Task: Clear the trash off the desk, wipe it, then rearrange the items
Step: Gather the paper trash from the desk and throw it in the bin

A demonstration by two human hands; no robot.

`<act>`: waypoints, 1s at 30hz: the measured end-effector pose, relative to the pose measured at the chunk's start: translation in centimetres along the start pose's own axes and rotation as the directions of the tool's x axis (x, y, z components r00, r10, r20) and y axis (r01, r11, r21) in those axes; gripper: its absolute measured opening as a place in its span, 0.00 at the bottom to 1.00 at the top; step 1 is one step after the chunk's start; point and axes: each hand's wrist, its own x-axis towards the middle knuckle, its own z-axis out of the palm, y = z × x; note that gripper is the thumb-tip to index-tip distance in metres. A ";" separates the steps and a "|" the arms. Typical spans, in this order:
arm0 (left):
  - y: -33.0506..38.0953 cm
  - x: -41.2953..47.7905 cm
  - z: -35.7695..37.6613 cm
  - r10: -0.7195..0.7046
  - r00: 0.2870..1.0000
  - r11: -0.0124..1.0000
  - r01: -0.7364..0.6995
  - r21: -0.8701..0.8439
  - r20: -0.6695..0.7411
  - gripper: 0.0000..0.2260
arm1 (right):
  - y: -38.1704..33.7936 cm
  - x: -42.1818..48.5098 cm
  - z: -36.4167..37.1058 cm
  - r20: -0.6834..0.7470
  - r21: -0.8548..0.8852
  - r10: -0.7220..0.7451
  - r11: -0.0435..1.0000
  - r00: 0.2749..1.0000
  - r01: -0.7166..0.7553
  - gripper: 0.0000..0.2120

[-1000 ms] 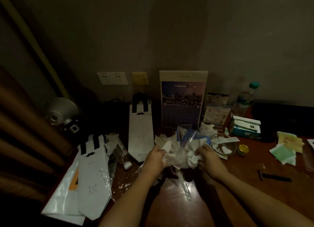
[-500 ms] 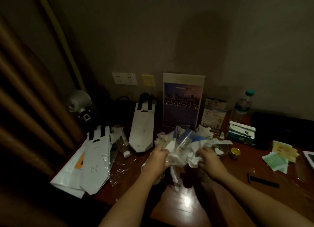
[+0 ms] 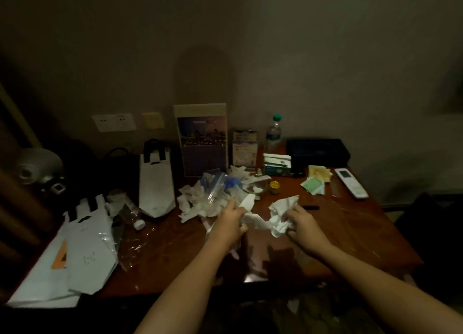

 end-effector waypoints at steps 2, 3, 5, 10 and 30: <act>2.0 -0.7 1.3 0.034 0.999 0.999 -0.034 -0.010 0.020 0.14 | 1.2 -2.7 -1.1 -0.012 0.000 0.029 1.000 1.000 -0.029 0.11; 3.2 -1.0 1.9 0.053 0.998 0.999 -0.052 -0.011 0.028 0.14 | 1.9 -4.0 -1.8 -0.021 -0.010 0.039 0.999 0.999 -0.039 0.11; 5.7 -1.3 3.0 0.097 0.994 0.995 -0.097 -0.004 0.043 0.14 | 3.3 -6.1 -3.4 -0.050 -0.028 0.085 0.996 0.995 -0.087 0.10; 12.6 -0.7 5.2 0.179 0.980 0.982 -0.184 0.041 0.090 0.15 | 7.5 -10.3 -7.2 -0.160 0.028 0.191 0.982 0.969 -0.189 0.11; 48.9 7.8 27.0 0.392 0.875 0.910 -0.414 0.019 0.285 0.12 | 40.3 -23.9 -28.3 -0.319 0.119 0.359 0.933 0.877 -0.338 0.09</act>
